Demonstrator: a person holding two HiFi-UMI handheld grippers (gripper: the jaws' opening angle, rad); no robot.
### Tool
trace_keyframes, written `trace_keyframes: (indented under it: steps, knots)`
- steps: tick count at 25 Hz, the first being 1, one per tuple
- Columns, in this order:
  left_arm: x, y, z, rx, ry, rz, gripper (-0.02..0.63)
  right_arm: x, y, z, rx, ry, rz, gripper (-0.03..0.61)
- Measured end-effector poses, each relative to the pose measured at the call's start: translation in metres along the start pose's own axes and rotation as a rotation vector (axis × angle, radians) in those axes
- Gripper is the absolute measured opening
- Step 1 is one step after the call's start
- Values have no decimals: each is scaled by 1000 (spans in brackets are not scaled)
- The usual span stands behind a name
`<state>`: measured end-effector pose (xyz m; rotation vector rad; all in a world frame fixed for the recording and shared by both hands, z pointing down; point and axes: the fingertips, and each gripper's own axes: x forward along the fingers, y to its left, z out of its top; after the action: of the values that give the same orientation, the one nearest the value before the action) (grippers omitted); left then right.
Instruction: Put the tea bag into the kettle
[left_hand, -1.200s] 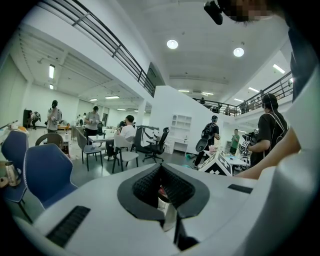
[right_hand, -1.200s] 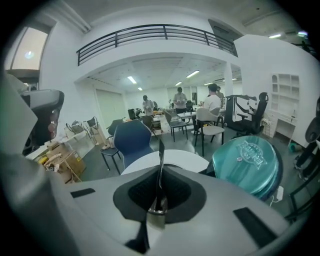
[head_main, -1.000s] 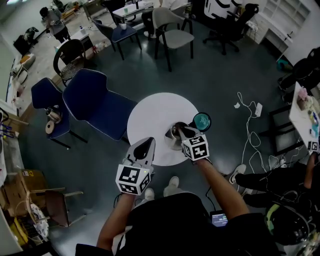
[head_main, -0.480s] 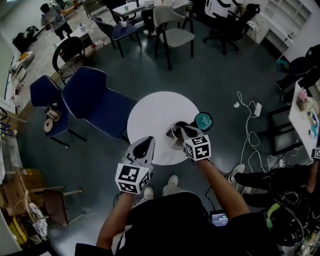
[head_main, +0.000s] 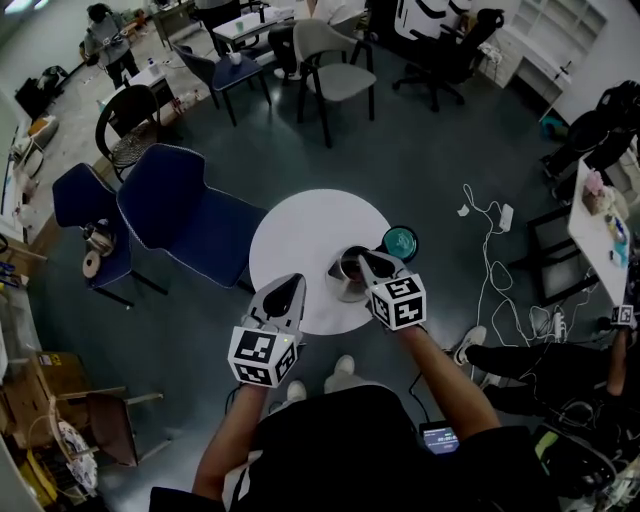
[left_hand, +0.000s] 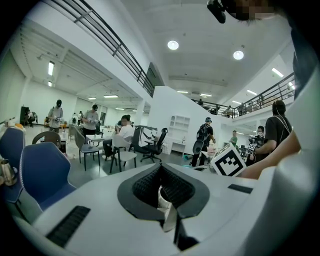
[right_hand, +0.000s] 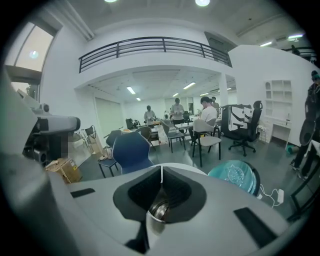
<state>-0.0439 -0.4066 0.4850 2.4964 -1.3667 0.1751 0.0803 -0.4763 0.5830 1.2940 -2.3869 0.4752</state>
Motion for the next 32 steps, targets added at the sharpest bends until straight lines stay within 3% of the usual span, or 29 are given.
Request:
trace_keyframes:
  steps: [14, 28, 32]
  knots:
    - [-22, -19, 3, 50, -7, -108, 15, -84, 58, 78, 20, -255, -9, 23]
    - [-65, -29, 14, 78, -45, -183, 15, -152, 107, 92, 25, -386, -76, 21]
    - [-84, -31, 15, 97, -61, -214, 15, -162, 132, 89, -19, -404, -74, 21]
